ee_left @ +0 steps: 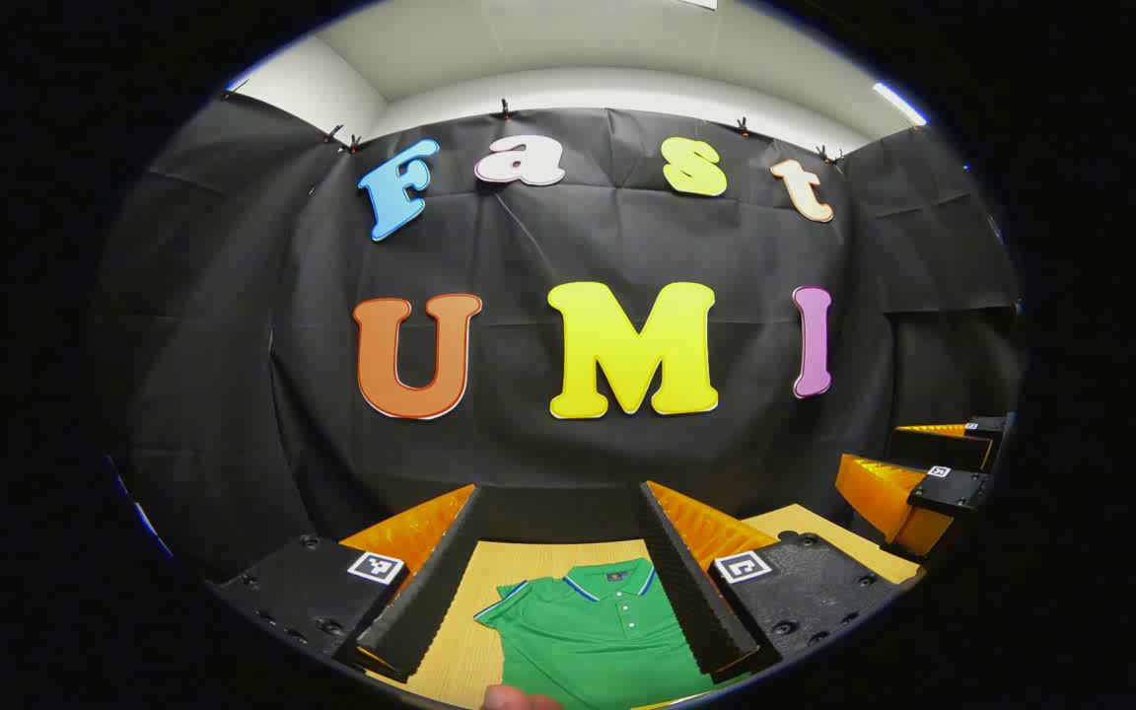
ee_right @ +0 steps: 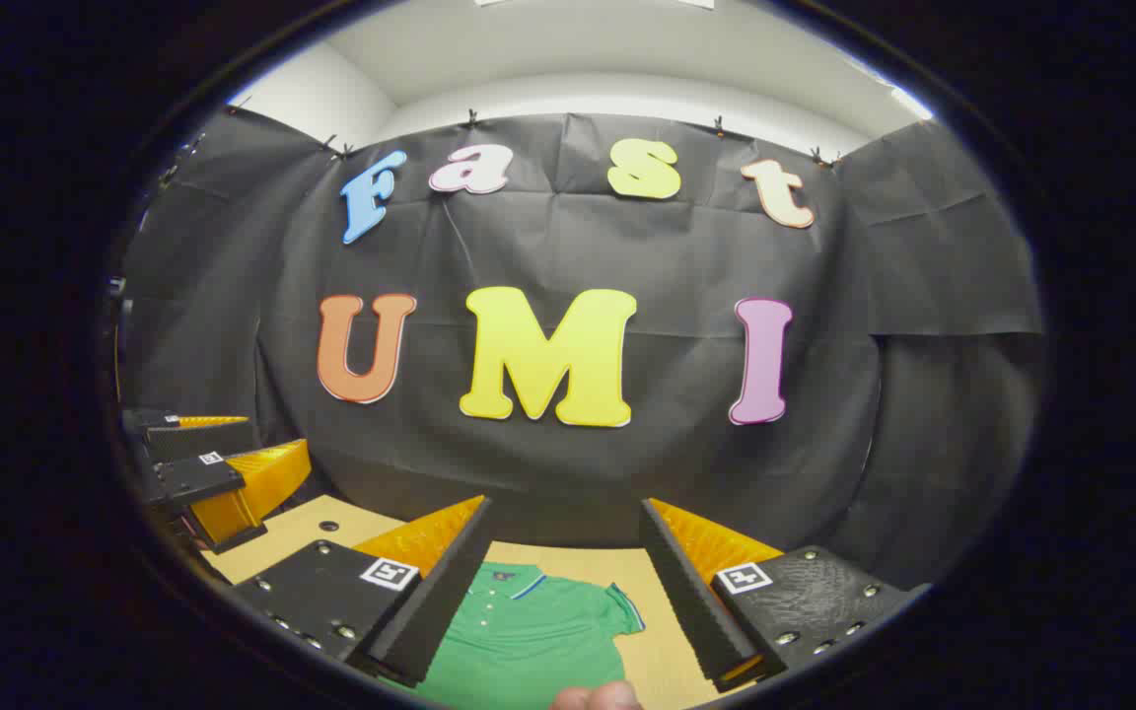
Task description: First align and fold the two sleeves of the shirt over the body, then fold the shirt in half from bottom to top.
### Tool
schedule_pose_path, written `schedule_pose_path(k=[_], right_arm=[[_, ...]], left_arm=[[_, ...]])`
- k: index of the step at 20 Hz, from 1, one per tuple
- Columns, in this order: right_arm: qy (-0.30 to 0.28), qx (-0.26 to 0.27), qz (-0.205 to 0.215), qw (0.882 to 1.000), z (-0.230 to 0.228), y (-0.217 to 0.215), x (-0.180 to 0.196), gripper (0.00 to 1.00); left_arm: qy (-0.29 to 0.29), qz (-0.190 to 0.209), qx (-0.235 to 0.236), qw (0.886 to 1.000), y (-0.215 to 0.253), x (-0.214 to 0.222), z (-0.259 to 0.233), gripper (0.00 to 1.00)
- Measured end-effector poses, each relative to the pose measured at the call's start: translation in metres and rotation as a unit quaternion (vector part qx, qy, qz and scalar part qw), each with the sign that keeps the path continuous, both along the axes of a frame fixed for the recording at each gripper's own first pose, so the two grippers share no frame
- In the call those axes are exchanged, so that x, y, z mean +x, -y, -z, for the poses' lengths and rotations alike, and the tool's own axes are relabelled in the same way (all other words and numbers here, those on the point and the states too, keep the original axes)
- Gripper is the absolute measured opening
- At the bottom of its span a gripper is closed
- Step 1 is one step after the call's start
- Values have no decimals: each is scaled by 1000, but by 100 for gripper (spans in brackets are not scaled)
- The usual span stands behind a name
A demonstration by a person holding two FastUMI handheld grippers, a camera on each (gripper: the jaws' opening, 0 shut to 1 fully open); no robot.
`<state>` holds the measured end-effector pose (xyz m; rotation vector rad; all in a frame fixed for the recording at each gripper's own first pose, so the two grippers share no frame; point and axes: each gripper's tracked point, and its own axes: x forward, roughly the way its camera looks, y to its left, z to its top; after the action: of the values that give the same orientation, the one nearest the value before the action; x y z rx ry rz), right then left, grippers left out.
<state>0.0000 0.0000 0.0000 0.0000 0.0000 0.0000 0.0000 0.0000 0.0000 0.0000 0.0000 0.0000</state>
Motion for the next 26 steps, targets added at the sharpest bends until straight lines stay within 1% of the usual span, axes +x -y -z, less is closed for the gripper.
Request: schedule_pose_path(k=[5,11,15,16,17,18,20,26], right_arm=[[-5,-3,1,1000,3,6,8,94],[-12,3,3,1000,8,12,18,94],[-22,3,4,1000,14,17,22,94],[-25,2,3,1000,17,18,24,94],[-29,-1,2,1000,19,20,27,94],[-33,-1,1,999,21,24,30,94],[-45,1,-2,999,31,31,39,94],[-120,14,-16,992,93,63,85,95]], left_arm=[[1,-8,4,1000,-3,8,-1,98],[-4,-8,7,1000,-1,12,2,98],[-14,-6,0,1000,0,13,6,98],[-16,-6,-3,1000,-1,13,8,100],[-18,-7,-4,1000,-2,14,10,98],[-20,-9,-4,1000,-2,16,12,98],[-24,-11,-4,1000,-4,16,14,98],[-54,-14,-9,998,-5,16,32,99]])
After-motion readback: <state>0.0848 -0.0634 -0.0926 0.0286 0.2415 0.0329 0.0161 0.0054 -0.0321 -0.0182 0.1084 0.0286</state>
